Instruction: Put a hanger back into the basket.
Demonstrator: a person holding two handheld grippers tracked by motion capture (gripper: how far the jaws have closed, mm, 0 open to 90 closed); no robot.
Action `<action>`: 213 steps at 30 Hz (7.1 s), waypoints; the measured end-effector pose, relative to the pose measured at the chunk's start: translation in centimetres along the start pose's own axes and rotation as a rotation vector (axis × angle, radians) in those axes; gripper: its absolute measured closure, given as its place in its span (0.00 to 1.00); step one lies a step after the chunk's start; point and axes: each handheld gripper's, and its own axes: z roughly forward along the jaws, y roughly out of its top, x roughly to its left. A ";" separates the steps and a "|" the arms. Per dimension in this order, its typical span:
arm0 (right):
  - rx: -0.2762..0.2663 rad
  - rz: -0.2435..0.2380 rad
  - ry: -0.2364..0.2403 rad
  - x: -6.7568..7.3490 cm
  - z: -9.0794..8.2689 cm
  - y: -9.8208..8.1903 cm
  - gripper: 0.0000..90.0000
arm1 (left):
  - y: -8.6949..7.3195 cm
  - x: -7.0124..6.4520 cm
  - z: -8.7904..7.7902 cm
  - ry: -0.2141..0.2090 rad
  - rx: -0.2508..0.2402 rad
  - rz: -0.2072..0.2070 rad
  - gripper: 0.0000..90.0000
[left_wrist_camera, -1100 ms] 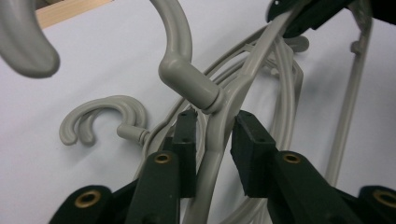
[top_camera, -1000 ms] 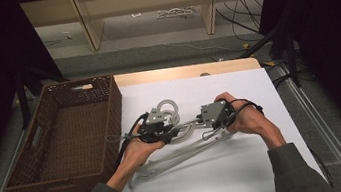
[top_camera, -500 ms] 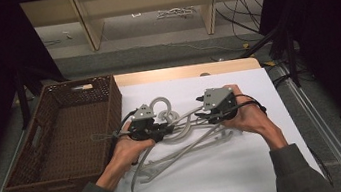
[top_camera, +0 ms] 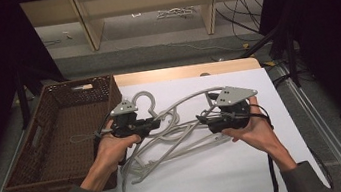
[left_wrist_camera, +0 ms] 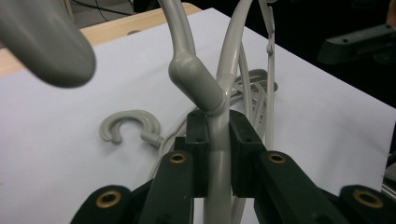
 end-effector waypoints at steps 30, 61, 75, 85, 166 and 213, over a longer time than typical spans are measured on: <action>-0.082 0.121 0.039 3.8 -1.6 -5.5 0.23 | 3.6 3.6 -10.5 0.071 -0.088 -0.084 0.89; -0.066 0.122 0.091 4.6 -1.6 -6.5 0.22 | 1.2 15.6 -18.3 0.412 -0.133 -0.098 0.89; -0.064 0.118 0.102 4.9 -1.3 -6.6 0.21 | -1.8 17.2 -18.7 0.457 -0.084 -0.083 0.89; -0.058 0.109 0.108 5.0 -1.3 -6.7 0.21 | -3.9 18.3 -18.6 0.506 -0.020 -0.086 0.89; -0.114 0.165 0.056 4.8 -1.4 -6.8 0.21 | -5.4 7.9 -16.6 0.515 -0.227 -0.080 0.35; -0.128 0.205 0.064 5.0 -1.3 -7.2 0.19 | -9.3 -3.2 -8.4 0.165 -0.286 0.073 0.18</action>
